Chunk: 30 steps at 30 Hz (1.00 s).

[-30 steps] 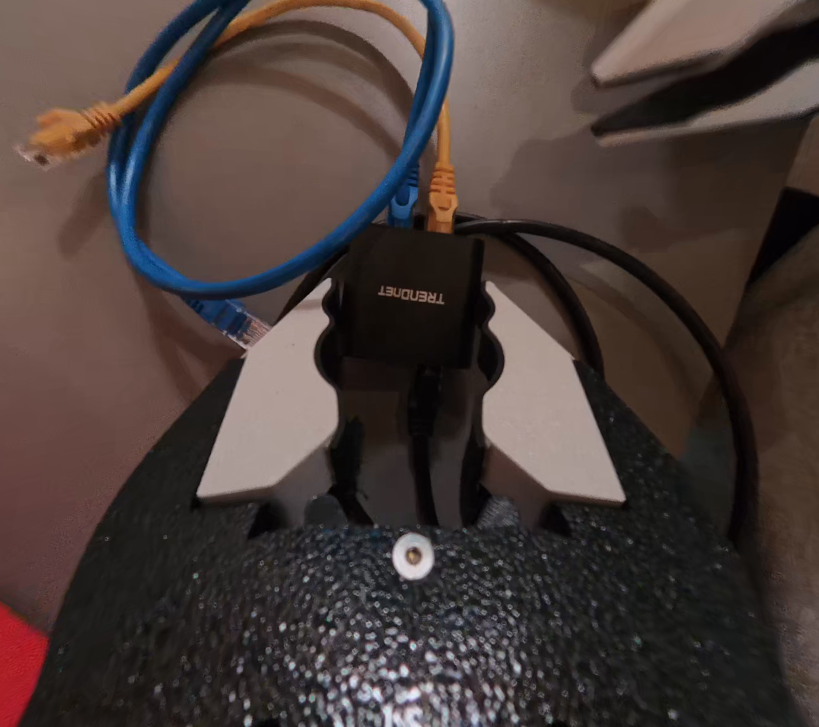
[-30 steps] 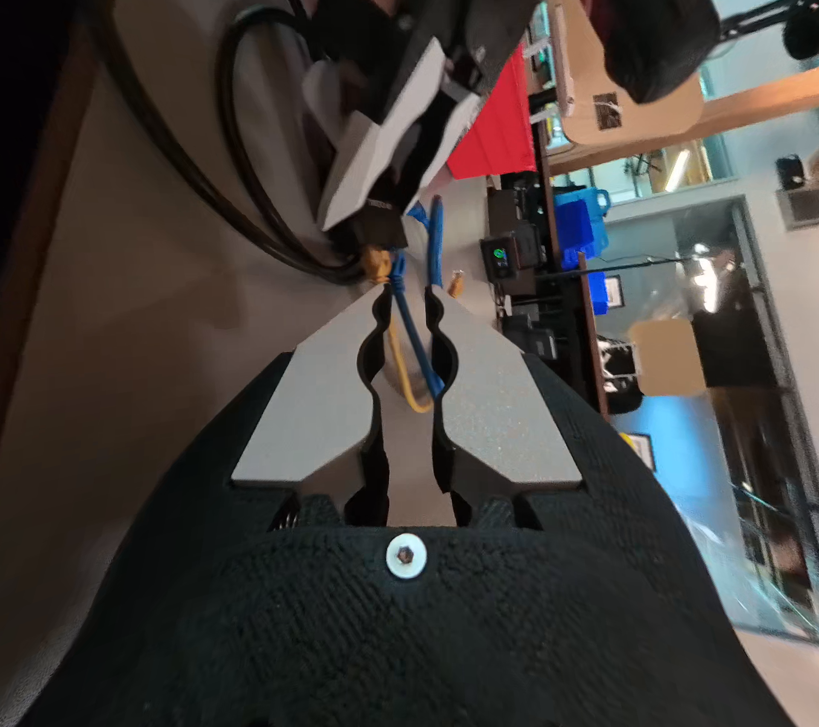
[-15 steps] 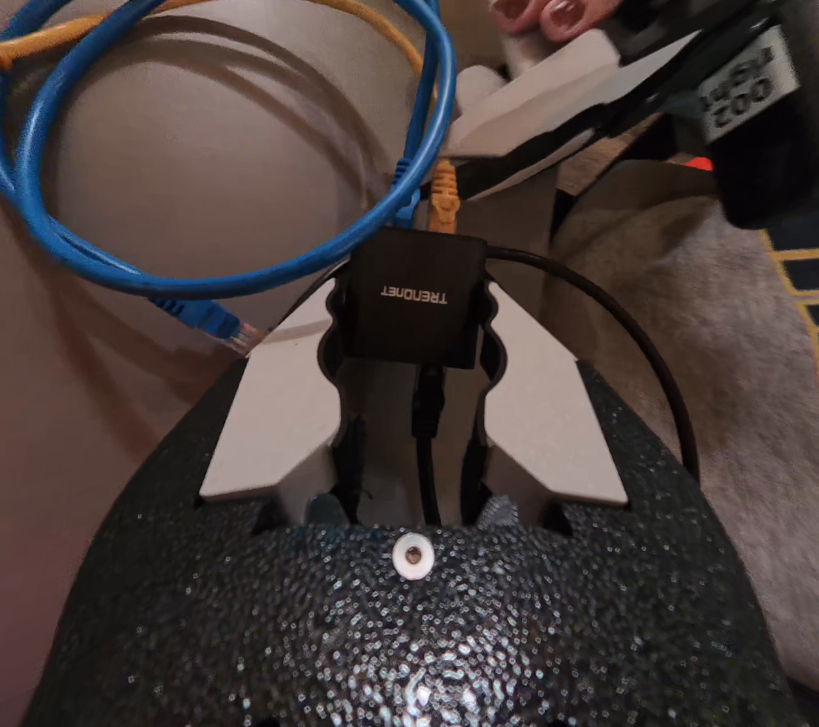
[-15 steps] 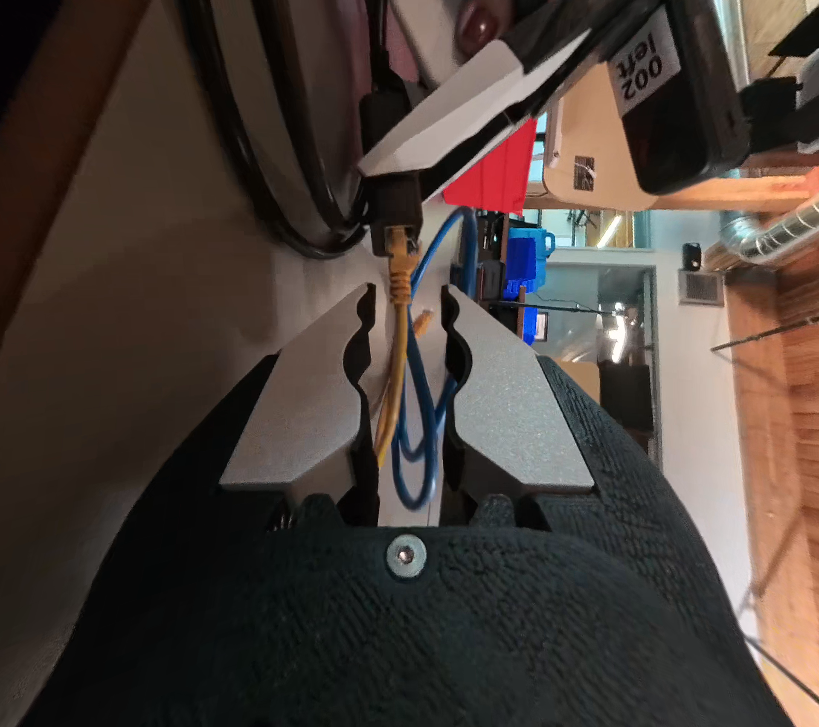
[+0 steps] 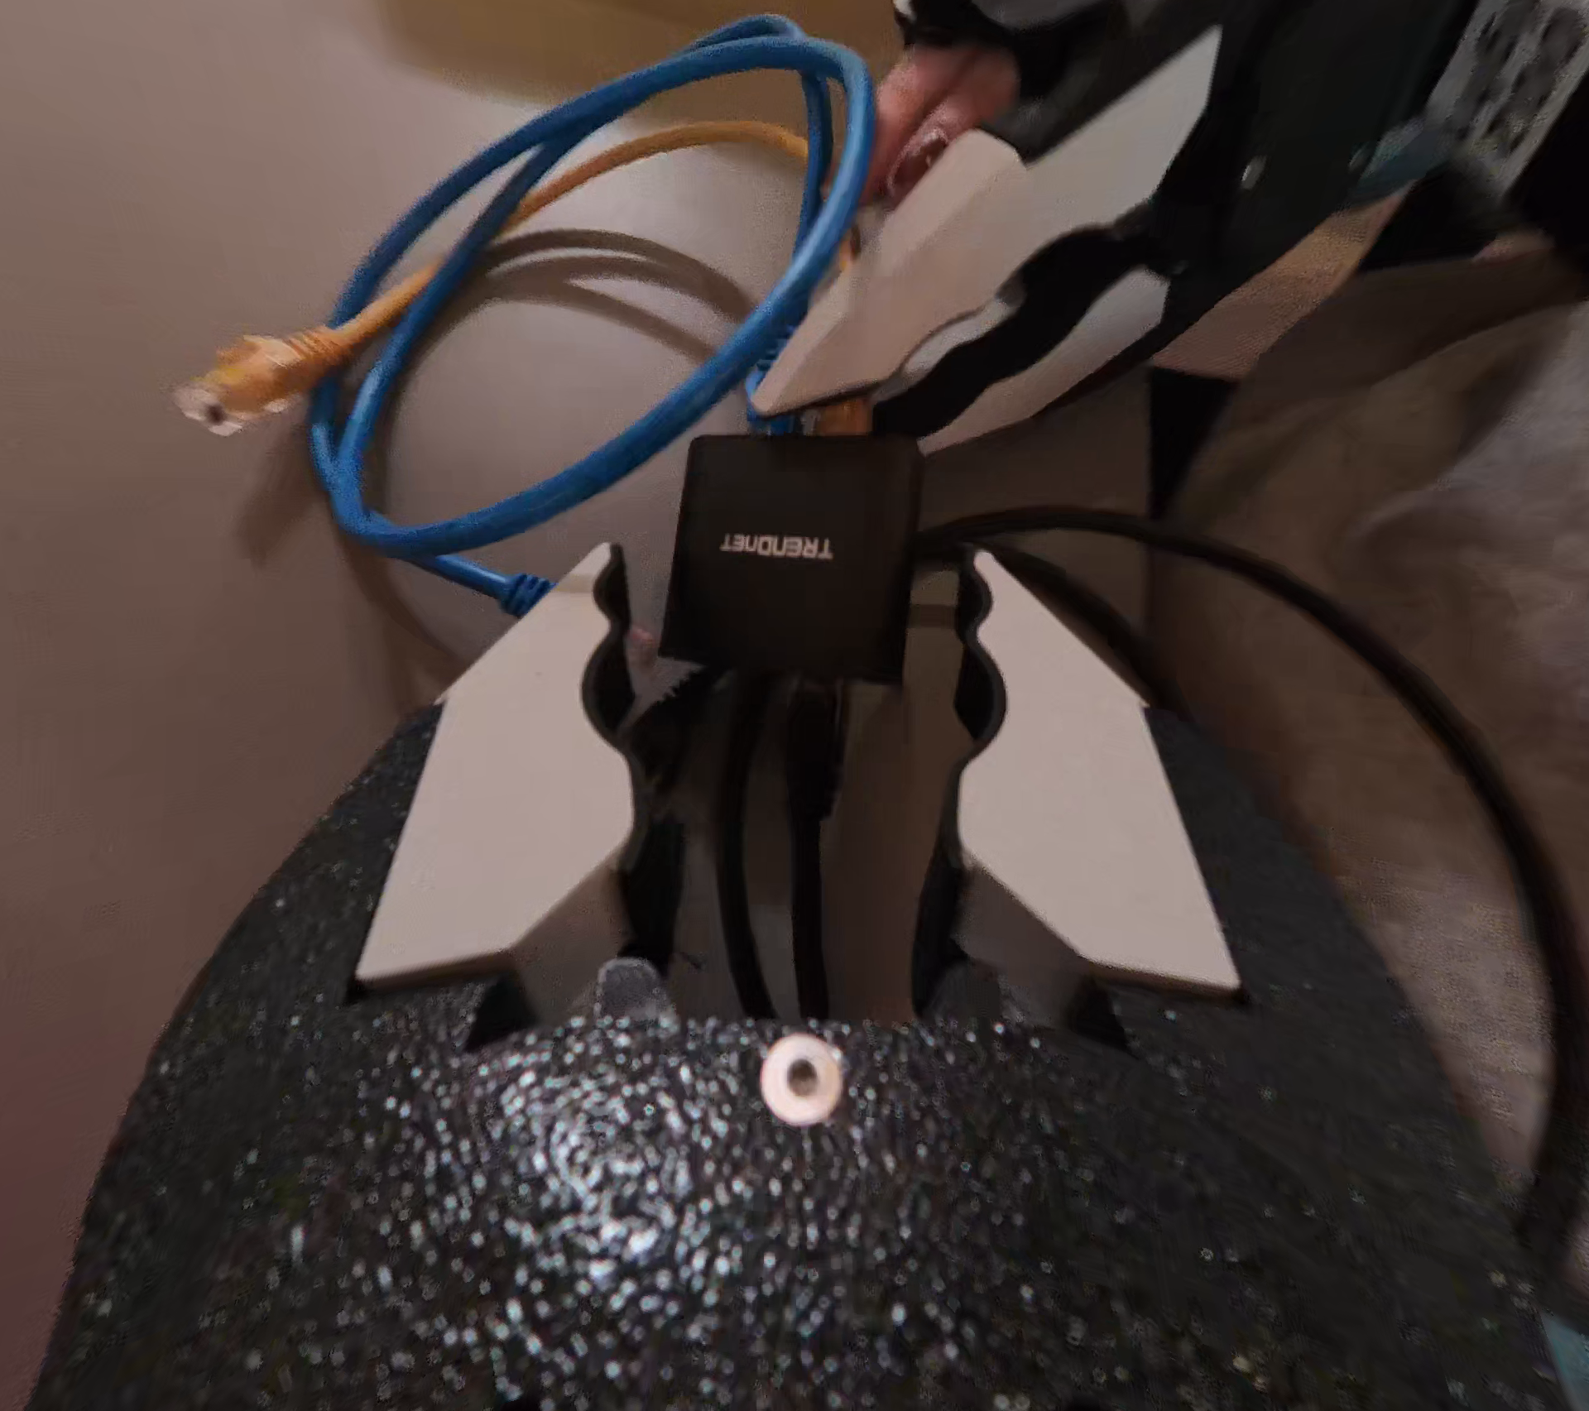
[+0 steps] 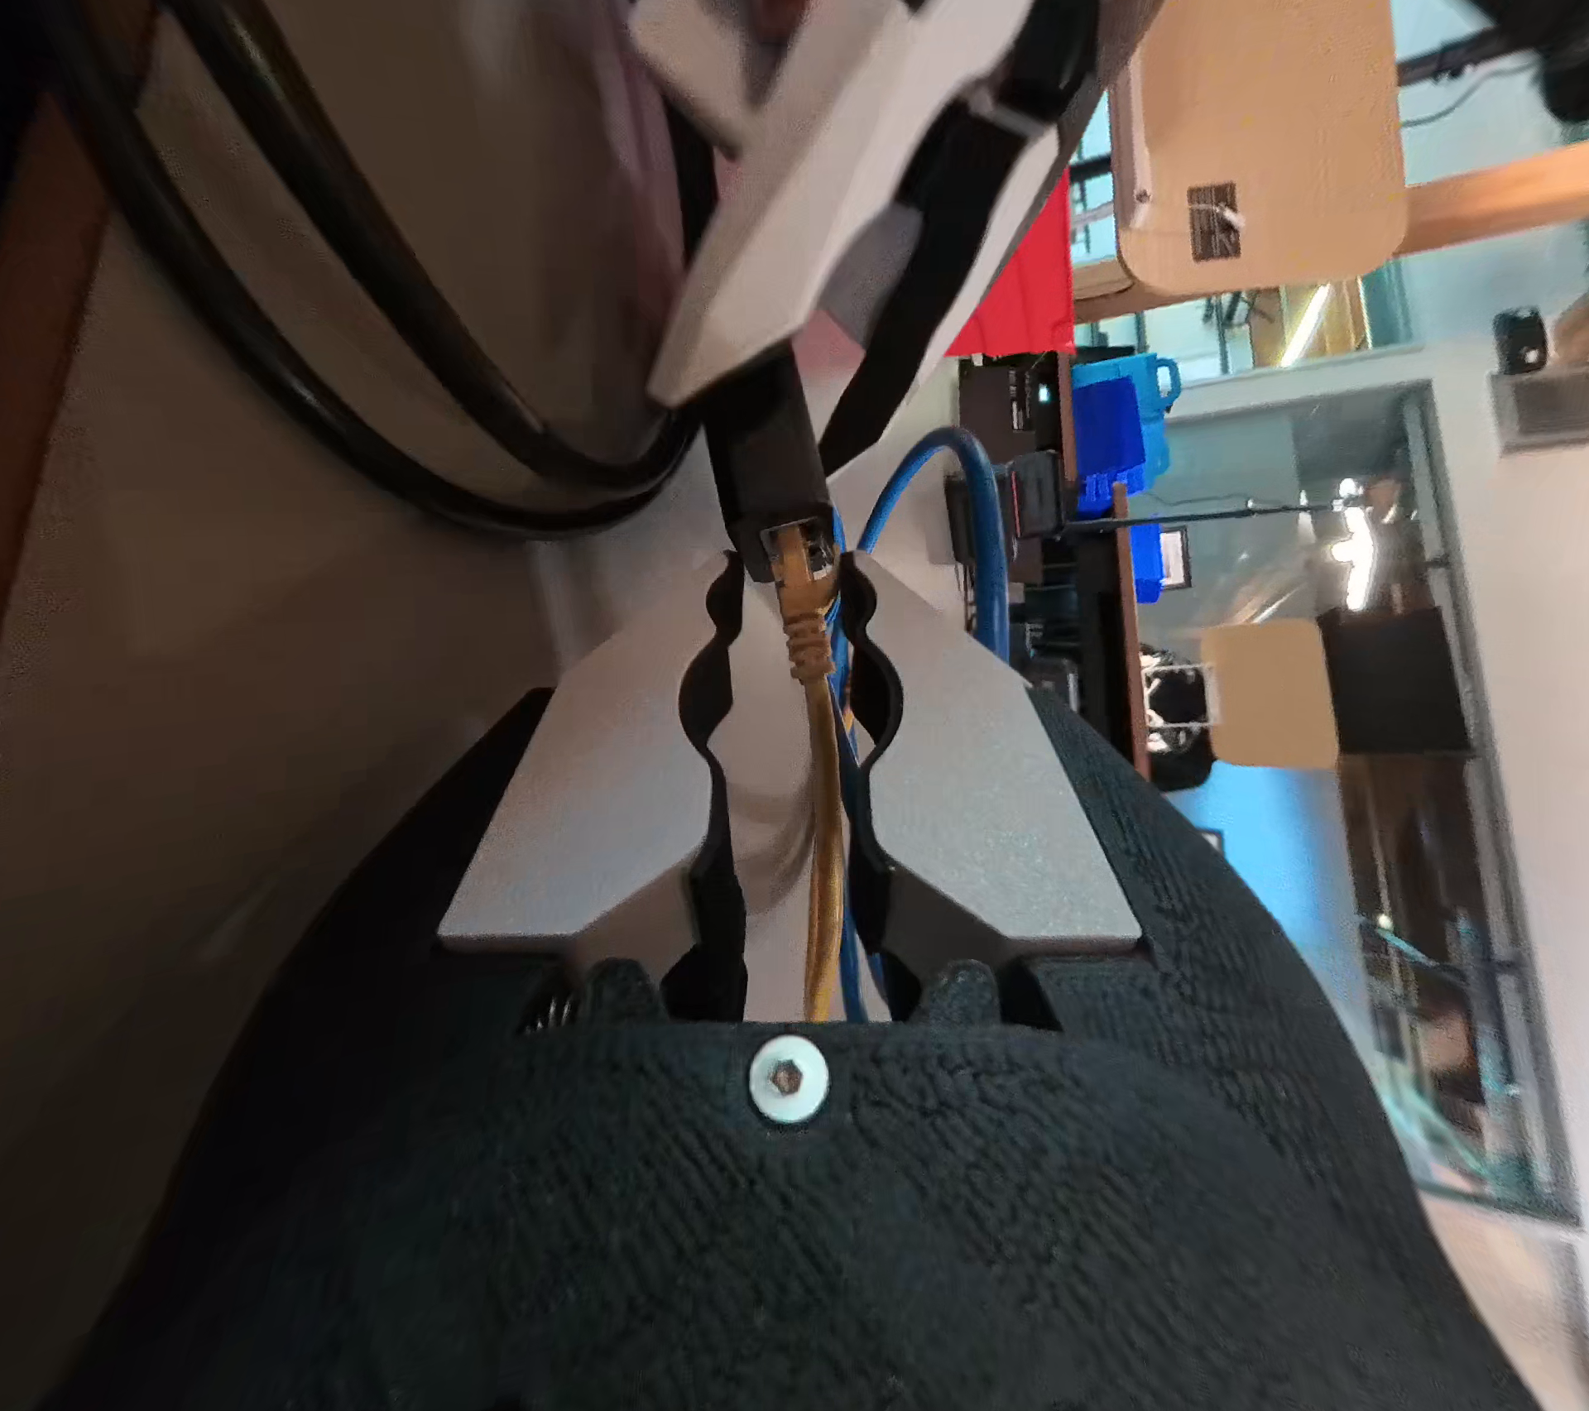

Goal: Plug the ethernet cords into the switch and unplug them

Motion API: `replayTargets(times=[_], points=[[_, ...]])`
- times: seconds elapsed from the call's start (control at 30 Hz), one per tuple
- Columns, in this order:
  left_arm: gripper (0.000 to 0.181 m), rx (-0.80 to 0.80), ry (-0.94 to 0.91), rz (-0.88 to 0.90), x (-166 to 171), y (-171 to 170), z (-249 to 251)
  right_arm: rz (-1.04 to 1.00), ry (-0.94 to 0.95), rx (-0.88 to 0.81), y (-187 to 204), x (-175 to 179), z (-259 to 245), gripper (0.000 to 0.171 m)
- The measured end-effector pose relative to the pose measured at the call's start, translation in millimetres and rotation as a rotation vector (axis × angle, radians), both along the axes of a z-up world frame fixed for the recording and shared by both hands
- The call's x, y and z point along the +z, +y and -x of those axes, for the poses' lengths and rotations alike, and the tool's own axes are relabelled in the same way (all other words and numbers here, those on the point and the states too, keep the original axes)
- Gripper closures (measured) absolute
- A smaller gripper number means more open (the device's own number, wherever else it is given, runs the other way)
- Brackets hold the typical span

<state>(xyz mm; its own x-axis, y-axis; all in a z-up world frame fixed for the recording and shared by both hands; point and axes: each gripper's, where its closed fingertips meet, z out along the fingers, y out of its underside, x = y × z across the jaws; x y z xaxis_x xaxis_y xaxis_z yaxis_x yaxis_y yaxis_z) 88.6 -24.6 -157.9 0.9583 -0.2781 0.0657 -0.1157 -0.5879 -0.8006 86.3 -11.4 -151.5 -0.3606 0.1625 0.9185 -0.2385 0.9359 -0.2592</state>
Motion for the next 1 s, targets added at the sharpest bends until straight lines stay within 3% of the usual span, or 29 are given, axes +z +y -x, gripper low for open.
replayTargets(times=[0.17,0.27,0.33,0.6,0.73,0.87,1.0], points=[[0.104,-0.015,0.424,-0.083,11.5,2.2,7.3,0.134,-0.039,-0.034,6.3,9.4,3.5,0.151],[0.127,-0.073,0.730,-0.185,28.5,4.8,3.0,0.200,-0.078,-0.043,7.1,10.8,3.6,0.151],[0.139,-0.097,0.832,-0.225,34.1,6.2,-2.2,0.248,-0.103,-0.052,7.5,11.6,3.9,0.150],[0.135,0.004,0.840,-0.070,12.3,10.6,20.4,0.394,-0.194,-0.047,4.4,16.1,1.8,0.151],[0.150,-0.049,0.895,-0.032,-0.7,11.4,16.9,0.425,-0.236,-0.024,2.8,14.5,-0.7,0.151],[0.155,-0.044,1.007,-0.031,-5.7,16.5,21.9,0.397,-0.247,-0.027,6.4,9.3,-0.9,0.150],[0.157,-0.023,0.938,-0.025,-5.6,19.5,24.1,0.332,-0.193,-0.054,9.9,11.6,-0.3,0.150]])
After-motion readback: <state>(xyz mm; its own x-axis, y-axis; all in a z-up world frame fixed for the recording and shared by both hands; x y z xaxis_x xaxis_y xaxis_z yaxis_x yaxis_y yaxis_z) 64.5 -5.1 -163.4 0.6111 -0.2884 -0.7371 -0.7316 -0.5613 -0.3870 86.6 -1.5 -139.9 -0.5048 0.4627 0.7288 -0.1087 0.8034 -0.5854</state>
